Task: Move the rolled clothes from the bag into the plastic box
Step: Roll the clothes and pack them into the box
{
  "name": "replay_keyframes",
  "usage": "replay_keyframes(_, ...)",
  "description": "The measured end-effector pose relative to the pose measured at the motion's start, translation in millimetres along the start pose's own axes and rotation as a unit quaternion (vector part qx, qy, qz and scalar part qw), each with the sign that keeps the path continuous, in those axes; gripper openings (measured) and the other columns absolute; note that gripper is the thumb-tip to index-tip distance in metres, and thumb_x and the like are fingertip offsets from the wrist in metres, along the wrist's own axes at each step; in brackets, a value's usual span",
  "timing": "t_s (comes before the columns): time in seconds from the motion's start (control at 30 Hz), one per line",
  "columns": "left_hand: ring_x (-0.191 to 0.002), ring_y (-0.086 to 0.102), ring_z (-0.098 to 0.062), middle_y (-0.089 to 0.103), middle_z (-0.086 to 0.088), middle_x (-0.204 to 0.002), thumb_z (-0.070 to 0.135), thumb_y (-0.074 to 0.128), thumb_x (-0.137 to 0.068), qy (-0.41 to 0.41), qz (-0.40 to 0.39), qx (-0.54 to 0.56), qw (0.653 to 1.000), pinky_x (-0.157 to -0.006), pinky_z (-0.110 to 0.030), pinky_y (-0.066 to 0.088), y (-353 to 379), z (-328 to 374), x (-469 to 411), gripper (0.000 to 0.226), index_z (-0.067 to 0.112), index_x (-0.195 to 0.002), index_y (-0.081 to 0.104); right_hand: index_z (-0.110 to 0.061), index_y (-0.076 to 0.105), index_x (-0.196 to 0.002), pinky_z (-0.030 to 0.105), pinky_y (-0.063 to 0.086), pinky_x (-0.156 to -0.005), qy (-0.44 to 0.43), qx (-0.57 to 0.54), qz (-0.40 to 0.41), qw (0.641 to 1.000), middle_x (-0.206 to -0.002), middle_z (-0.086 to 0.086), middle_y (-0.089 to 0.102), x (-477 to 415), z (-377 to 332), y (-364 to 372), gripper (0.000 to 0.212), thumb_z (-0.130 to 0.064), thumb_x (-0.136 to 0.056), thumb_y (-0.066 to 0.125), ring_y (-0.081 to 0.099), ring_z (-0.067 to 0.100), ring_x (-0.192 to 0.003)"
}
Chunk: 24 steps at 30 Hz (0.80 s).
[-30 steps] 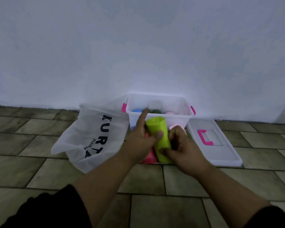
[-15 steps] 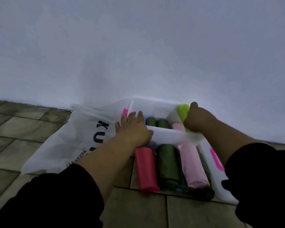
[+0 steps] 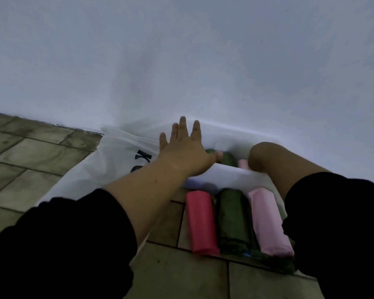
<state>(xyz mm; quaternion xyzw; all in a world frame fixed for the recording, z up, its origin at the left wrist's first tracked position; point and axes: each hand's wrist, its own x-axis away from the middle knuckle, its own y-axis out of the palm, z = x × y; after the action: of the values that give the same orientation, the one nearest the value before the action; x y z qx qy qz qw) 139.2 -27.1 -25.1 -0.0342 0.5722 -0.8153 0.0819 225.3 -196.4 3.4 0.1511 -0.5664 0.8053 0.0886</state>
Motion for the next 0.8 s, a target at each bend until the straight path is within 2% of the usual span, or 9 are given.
replay_keyframes(0.13,-0.145,-0.01,-0.031,-0.02,-0.011,-0.157,0.076,0.045,-0.077,0.0,-0.082,0.014,0.997,-0.116,-0.044,0.006,-4,1,-9,0.109,0.019,-0.149,-0.015,-0.003,0.059,-0.109,0.031,0.042,-0.08,0.012,-0.04,-0.028,0.999,-0.108,0.015,0.057,0,8,3,0.022,-0.013,-0.091,0.049,0.051,0.026,-0.091)
replay_keyframes(0.23,-0.145,-0.009,-0.031,-0.022,-0.012,-0.156,0.076,0.044,-0.078,0.003,-0.097,0.016,0.995,-0.116,-0.042,0.006,-7,0,-8,0.109,0.017,-0.149,-0.014,-0.004,0.058,-0.118,0.033,0.043,-0.091,0.02,-0.032,-0.04,0.998,-0.119,0.015,0.057,0,5,3,0.031,-0.018,-0.09,0.052,0.055,0.027,-0.107)
replay_keyframes(0.27,-0.145,-0.009,-0.031,-0.022,-0.012,-0.156,0.076,0.044,-0.078,0.002,-0.1,0.012,0.995,-0.116,-0.042,0.006,-8,0,-8,0.109,0.017,-0.149,-0.014,-0.006,0.06,-0.113,0.034,0.044,-0.092,0.016,-0.021,-0.03,0.999,-0.11,0.013,0.059,1,3,2,0.029,-0.02,-0.089,0.054,0.056,0.027,-0.105)
replay_keyframes(0.37,-0.145,-0.009,-0.031,-0.022,-0.012,-0.156,0.076,0.043,-0.079,-0.001,-0.106,0.0,0.994,-0.116,-0.043,0.006,-8,2,-6,0.108,0.016,-0.149,-0.013,-0.008,0.058,-0.079,0.032,0.044,-0.078,0.001,0.007,0.006,1.0,-0.081,0.005,0.053,2,-2,-4,0.013,-0.02,-0.085,0.057,0.053,0.022,-0.079)
replay_keyframes(0.4,-0.145,-0.009,-0.031,-0.022,-0.012,-0.156,0.076,0.043,-0.079,-0.002,-0.106,0.0,0.994,-0.116,-0.043,0.006,-8,2,-6,0.108,0.016,-0.149,-0.013,-0.007,0.056,-0.079,0.032,0.042,-0.079,-0.011,0.015,0.002,1.0,-0.081,0.005,0.051,2,-4,-4,0.014,-0.019,-0.086,0.056,0.05,0.022,-0.08)
replay_keyframes(0.5,-0.145,-0.009,-0.031,-0.022,-0.011,-0.156,0.076,0.043,-0.078,-0.006,-0.11,0.003,0.994,-0.116,-0.042,0.005,-8,2,-6,0.108,0.016,-0.149,-0.013,-0.008,0.059,-0.107,0.03,0.038,-0.083,-0.035,0.028,-0.026,0.999,-0.1,0.011,0.053,6,-4,-3,0.02,-0.017,-0.091,0.051,0.05,0.024,-0.096)
replay_keyframes(0.53,-0.145,-0.009,-0.03,-0.022,-0.011,-0.156,0.076,0.043,-0.078,-0.007,-0.111,0.002,0.994,-0.116,-0.042,0.005,-9,2,-6,0.108,0.016,-0.149,-0.013,-0.006,0.059,-0.109,0.03,0.039,-0.082,-0.038,0.025,-0.027,0.999,-0.105,0.012,0.054,6,-1,-3,0.022,-0.016,-0.091,0.051,0.053,0.025,-0.098)
replay_keyframes(0.63,-0.146,-0.008,-0.031,-0.022,-0.011,-0.156,0.076,0.042,-0.078,-0.007,-0.112,-0.005,0.994,-0.116,-0.042,0.006,-9,3,-5,0.108,0.016,-0.149,-0.012,-0.006,0.057,-0.086,0.032,0.041,-0.074,-0.026,0.006,-0.034,0.999,-0.092,0.01,0.055,4,11,-2,0.009,-0.015,-0.088,0.056,0.054,0.024,-0.082)
replay_keyframes(0.8,-0.146,-0.008,-0.031,-0.022,-0.011,-0.156,0.076,0.042,-0.078,-0.01,-0.118,-0.005,0.993,-0.116,-0.042,0.007,-10,4,-5,0.107,0.016,-0.15,-0.011,-0.01,0.058,-0.099,0.03,0.039,-0.077,-0.038,-0.033,-0.032,0.998,-0.098,0.01,0.051,5,11,2,0.014,-0.017,-0.088,0.055,0.049,0.024,-0.089)
